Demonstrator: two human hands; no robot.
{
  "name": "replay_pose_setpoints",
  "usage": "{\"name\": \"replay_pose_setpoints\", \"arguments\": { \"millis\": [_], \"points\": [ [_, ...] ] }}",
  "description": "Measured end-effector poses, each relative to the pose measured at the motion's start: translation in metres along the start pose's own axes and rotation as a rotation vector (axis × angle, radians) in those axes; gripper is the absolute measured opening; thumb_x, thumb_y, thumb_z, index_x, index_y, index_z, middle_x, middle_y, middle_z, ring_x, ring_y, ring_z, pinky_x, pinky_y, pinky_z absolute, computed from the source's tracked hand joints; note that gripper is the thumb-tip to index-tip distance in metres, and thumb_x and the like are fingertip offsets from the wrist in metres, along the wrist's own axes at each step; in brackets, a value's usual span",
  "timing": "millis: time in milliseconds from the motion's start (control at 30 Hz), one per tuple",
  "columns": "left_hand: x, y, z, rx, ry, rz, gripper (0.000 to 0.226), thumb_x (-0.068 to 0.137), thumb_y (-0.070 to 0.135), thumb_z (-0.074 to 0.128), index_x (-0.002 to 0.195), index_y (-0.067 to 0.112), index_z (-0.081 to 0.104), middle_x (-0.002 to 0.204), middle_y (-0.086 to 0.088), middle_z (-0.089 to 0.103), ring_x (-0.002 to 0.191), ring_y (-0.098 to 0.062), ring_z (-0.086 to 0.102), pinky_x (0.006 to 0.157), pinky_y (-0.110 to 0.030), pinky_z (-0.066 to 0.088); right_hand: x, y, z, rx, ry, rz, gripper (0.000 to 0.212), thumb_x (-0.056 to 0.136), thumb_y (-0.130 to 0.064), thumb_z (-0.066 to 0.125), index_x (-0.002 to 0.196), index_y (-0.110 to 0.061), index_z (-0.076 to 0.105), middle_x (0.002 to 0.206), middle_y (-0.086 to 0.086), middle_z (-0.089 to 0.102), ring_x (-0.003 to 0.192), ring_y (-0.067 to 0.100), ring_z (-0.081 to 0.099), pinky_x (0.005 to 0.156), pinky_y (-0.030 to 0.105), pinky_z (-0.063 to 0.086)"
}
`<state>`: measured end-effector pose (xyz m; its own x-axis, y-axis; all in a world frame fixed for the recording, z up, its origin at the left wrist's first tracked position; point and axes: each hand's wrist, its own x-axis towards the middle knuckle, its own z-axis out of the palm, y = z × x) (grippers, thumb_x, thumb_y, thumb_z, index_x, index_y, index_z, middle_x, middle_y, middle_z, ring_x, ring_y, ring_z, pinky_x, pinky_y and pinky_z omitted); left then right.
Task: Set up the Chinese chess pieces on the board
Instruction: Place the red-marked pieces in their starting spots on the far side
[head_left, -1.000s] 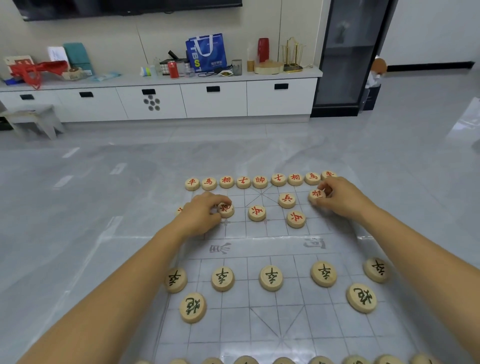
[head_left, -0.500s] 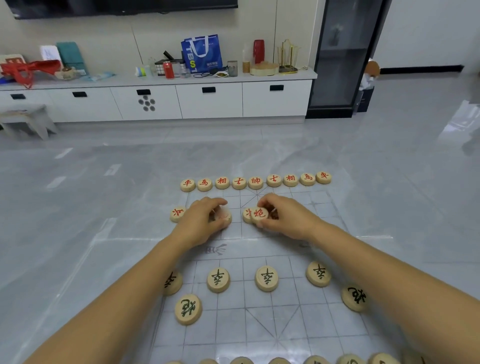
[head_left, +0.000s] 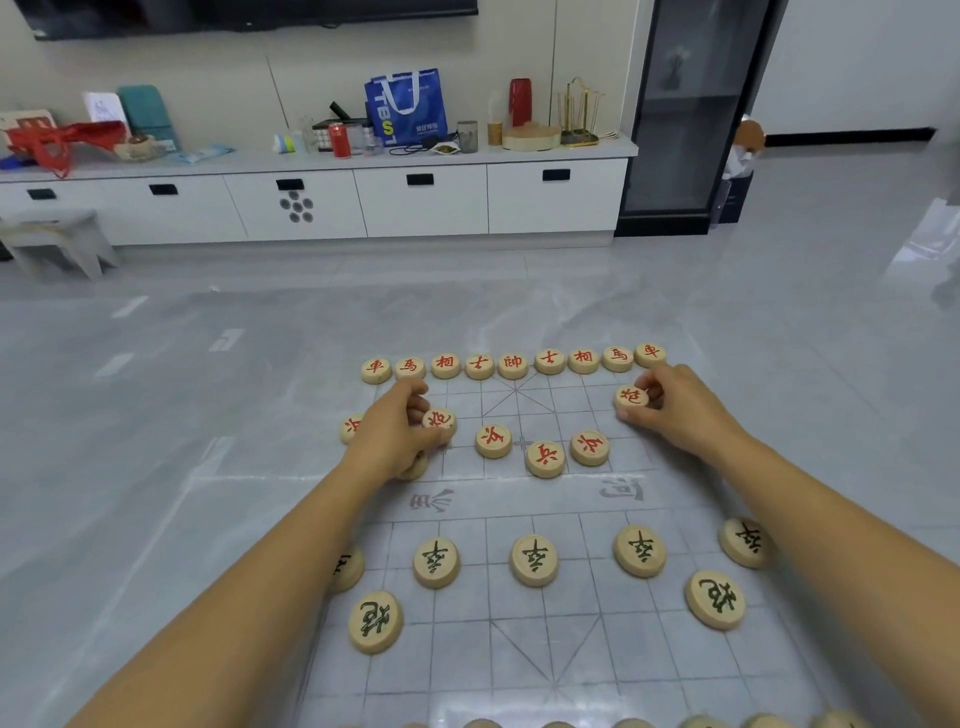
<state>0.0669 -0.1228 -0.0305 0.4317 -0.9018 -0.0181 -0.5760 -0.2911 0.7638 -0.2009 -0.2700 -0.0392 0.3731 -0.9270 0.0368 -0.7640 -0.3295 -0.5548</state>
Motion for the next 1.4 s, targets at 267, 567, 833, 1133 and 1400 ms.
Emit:
{"name": "replay_pose_setpoints", "arguments": {
  "millis": [267, 567, 833, 1133, 1400],
  "points": [
    [0.0, -0.003, -0.01, 0.006, -0.02, -0.042, 0.046, 0.074, 0.01, 0.075, 0.115, 0.011, 0.055, 0.099, -0.002, 0.056, 0.091, -0.014, 0.052, 0.075, -0.019, 0.045, 0.004, 0.007, -0.003, 0.13, -0.083, -0.004, 0.032, 0.075, -0.032, 0.073, 0.099, -0.019, 0.057, 0.105, 0.008, 0.056, 0.087, 0.018, 0.054, 0.071, 0.025, 0.038],
    [0.004, -0.005, -0.01, 0.047, -0.061, -0.071, 0.039, 0.077, 0.015, 0.072, 0.111, 0.016, 0.054, 0.099, 0.0, 0.056, 0.094, -0.016, 0.054, 0.077, -0.026, 0.048, -0.006, 0.001, -0.011, 0.21, -0.129, -0.053, 0.031, 0.081, -0.017, 0.069, 0.11, -0.01, 0.06, 0.097, 0.001, 0.053, 0.081, 0.01, 0.049, 0.067, 0.015, 0.039],
    [0.026, -0.002, -0.035, 0.088, 0.134, 0.003, 0.035, 0.08, 0.017, 0.07, 0.113, 0.01, 0.061, 0.112, -0.007, 0.06, 0.092, -0.017, 0.054, 0.08, -0.024, 0.04, 0.0, 0.013, -0.004, 0.19, -0.114, -0.027, 0.051, 0.076, -0.031, 0.073, 0.118, -0.012, 0.053, 0.109, 0.006, 0.051, 0.088, 0.014, 0.049, 0.075, 0.024, 0.039],
    [0.026, -0.009, -0.039, 0.049, -0.003, 0.077, 0.048, 0.078, 0.005, 0.07, 0.121, 0.017, 0.052, 0.104, 0.003, 0.06, 0.095, -0.013, 0.051, 0.068, -0.009, 0.038, 0.001, 0.015, -0.001, 0.16, -0.095, -0.043, 0.033, 0.077, -0.032, 0.071, 0.105, -0.02, 0.057, 0.108, 0.005, 0.05, 0.09, 0.017, 0.051, 0.077, 0.027, 0.04],
    [0.034, -0.01, -0.097, -0.024, 0.131, 0.04, 0.051, 0.077, 0.012, 0.072, 0.122, 0.02, 0.049, 0.102, 0.002, 0.062, 0.09, -0.016, 0.054, 0.08, -0.028, 0.045, 0.0, 0.013, -0.002, 0.137, -0.072, -0.037, 0.033, 0.08, -0.032, 0.068, 0.108, -0.018, 0.058, 0.107, 0.004, 0.05, 0.091, 0.018, 0.05, 0.079, 0.03, 0.041]
  ]
}}
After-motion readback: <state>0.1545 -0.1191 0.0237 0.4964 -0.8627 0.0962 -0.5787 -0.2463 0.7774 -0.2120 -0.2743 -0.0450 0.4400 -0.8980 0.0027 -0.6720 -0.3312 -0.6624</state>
